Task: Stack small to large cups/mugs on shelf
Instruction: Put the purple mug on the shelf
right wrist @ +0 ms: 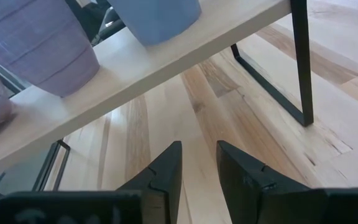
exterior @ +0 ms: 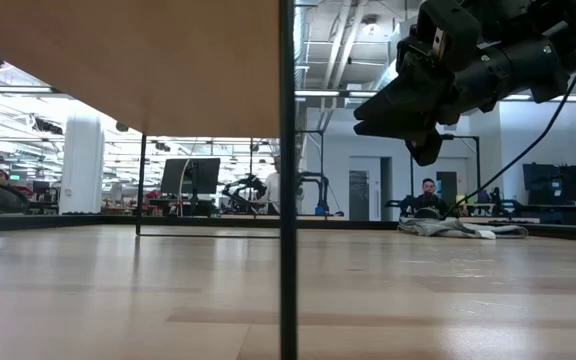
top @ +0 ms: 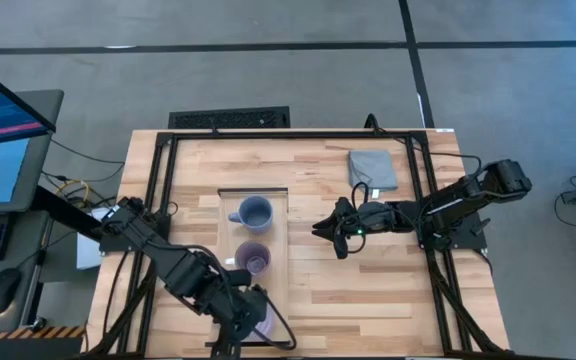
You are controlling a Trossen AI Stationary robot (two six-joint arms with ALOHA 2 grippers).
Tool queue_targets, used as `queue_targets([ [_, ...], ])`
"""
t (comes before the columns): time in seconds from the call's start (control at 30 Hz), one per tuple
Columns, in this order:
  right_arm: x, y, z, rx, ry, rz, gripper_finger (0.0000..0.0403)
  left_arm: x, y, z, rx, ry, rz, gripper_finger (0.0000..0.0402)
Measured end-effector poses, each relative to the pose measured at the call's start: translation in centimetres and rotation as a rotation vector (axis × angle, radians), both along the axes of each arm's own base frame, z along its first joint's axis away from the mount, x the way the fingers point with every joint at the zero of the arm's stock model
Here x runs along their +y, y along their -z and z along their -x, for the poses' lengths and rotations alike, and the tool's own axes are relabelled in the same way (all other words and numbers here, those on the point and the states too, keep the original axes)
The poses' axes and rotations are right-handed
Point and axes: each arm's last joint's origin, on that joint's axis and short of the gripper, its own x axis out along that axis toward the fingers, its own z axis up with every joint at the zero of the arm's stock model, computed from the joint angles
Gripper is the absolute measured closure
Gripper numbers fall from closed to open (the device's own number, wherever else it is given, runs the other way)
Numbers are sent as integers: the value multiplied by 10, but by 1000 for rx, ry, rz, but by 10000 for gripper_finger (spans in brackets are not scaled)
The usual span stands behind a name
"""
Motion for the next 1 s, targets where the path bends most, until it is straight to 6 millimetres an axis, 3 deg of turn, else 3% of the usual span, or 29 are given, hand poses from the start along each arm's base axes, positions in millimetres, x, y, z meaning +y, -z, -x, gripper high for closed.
queue_targets([
  [1.0,0,3,1,33,0,5,280,3,0,-2,7,-11,10,280],
])
